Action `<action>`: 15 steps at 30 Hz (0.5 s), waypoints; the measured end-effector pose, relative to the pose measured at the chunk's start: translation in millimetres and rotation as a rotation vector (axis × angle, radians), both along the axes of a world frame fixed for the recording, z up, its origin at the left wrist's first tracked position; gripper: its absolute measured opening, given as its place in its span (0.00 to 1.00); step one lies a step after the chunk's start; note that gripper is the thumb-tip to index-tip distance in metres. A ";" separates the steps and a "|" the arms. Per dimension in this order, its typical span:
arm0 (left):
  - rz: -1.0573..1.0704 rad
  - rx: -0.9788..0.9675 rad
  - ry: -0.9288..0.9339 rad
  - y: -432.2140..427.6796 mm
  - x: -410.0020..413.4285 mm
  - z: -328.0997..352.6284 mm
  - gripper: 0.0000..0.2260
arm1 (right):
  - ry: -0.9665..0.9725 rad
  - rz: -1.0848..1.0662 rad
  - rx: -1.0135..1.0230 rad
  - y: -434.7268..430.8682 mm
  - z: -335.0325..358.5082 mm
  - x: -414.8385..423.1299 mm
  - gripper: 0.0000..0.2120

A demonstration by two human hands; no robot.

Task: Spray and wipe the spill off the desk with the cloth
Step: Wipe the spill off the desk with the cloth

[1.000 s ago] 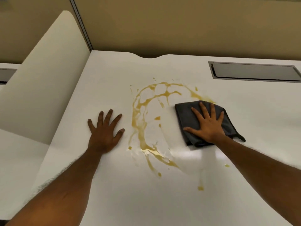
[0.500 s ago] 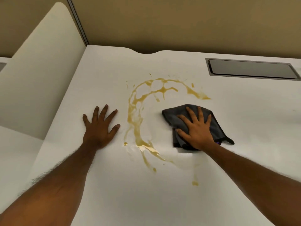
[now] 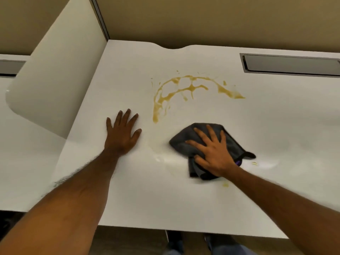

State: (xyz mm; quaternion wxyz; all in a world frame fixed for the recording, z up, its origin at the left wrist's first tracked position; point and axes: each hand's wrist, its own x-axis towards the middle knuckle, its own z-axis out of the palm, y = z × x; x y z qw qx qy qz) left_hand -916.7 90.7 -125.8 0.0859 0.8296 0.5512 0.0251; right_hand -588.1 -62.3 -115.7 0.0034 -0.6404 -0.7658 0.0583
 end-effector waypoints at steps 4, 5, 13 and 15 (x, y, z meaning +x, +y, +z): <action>-0.017 0.010 -0.008 -34.3 -15.1 -4.9 0.31 | -0.037 -0.224 -0.068 36.6 4.1 -19.1 0.35; -0.013 0.010 -0.012 -42.2 -16.7 -5.5 0.31 | -0.058 -0.244 -0.077 43.8 4.5 -36.4 0.37; -0.005 0.009 -0.001 -83.9 -20.0 -2.6 0.32 | -0.032 0.091 0.064 -31.1 -8.2 -74.3 0.31; -0.003 0.020 -0.029 -87.8 -20.7 -4.8 0.32 | -0.043 0.006 0.053 -41.4 -7.2 -39.8 0.31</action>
